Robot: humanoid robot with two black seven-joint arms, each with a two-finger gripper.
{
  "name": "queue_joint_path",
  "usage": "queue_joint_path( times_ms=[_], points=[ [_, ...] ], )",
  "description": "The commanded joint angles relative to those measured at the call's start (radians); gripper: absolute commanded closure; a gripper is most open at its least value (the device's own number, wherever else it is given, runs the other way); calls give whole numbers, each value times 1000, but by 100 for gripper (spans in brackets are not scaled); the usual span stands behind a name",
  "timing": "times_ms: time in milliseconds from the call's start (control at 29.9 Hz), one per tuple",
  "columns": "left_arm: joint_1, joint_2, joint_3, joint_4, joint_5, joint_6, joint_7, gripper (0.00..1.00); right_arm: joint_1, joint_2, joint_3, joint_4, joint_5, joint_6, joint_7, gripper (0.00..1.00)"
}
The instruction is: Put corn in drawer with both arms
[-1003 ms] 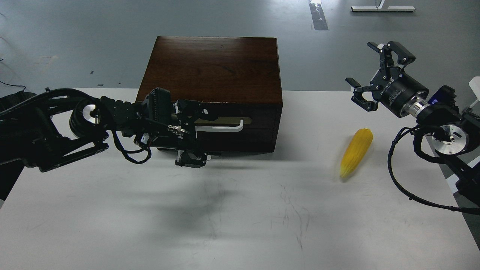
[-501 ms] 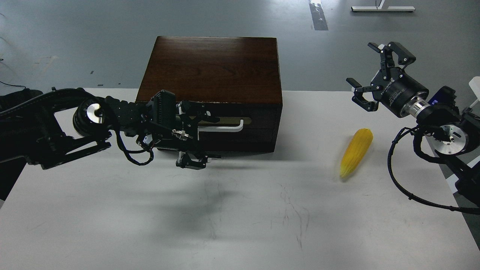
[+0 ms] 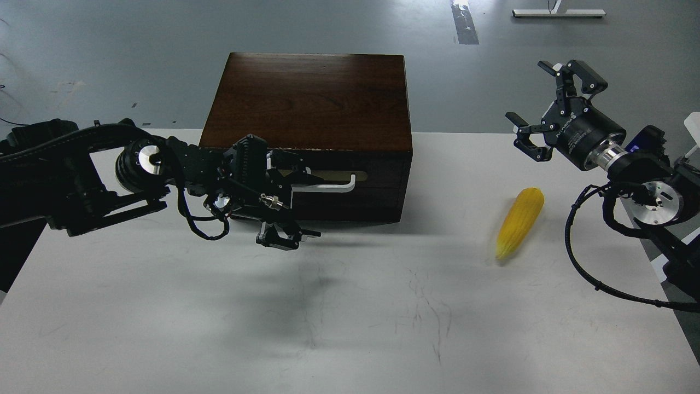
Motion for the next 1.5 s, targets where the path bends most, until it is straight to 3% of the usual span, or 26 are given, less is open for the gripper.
queue_joint_path(
  times_ms=[0,1471],
  points=[
    [-15,-7,2,1,0,-29,0,2,0,0,5,0,0,0,0,0],
    [-82,-13,114,-17,0,-43,0,2,5,0,5,-1,0,0,0,0]
  ],
)
